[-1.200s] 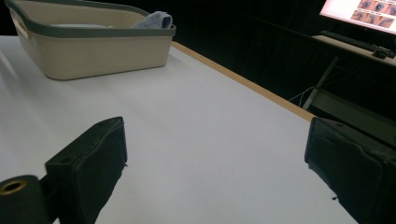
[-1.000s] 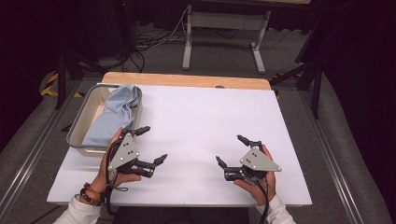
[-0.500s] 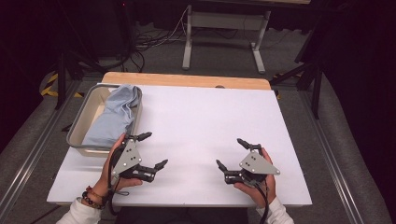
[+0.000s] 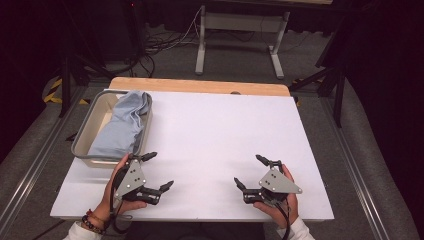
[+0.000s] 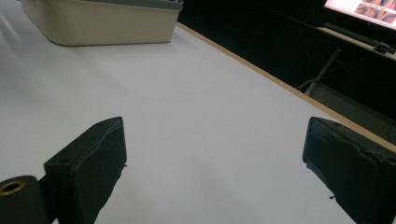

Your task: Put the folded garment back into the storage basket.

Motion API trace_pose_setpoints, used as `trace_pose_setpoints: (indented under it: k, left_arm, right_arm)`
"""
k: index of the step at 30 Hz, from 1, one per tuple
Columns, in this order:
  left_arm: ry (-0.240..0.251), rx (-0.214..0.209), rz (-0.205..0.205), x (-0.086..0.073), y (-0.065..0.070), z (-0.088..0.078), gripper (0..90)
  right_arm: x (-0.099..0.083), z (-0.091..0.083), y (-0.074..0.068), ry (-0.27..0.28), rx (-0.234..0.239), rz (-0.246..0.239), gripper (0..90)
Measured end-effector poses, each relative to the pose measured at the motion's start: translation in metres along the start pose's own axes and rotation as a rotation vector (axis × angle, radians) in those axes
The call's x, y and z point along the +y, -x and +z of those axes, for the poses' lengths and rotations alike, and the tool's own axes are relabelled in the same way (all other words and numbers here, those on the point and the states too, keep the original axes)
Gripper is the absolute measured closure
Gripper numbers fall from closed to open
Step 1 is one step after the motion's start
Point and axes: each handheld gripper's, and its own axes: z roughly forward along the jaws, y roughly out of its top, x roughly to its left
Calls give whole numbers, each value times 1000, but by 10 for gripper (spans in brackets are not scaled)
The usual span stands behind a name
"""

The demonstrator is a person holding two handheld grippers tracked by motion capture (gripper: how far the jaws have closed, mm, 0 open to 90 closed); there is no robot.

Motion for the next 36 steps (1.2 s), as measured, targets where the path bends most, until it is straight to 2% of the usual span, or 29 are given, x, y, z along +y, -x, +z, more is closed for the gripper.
trace_pose_setpoints:
  k: [5,8,11,16,19,22,31,36]
  left_arm:
    - [-17,-3,-44,-12,2,-4,63]
    - [-44,3,-41,-19,6,-6,64]
    - [-45,0,-63,-22,5,-8,61]
    - [-57,2,-62,-24,6,-5,58]
    - [-59,1,-42,-22,8,-4,57]
    - [-45,-9,-53,-21,7,-4,55]
    - [-31,-20,-38,-18,8,-6,51]
    - [-45,-24,-42,-19,8,-2,49]
  right_arm:
    - [-5,-1,-3,-9,11,-3,65]
    - [-8,-1,-8,-17,20,-16,65]
    - [-10,-1,-11,-17,39,-14,65]
    - [-10,-1,-11,-13,47,-16,60]
    - [-12,-1,-10,-22,46,-15,60]
    - [-12,-1,-11,-25,47,-8,59]
    - [-11,-4,-11,-26,27,0,60]
    - [-13,-3,-11,-33,32,1,59]
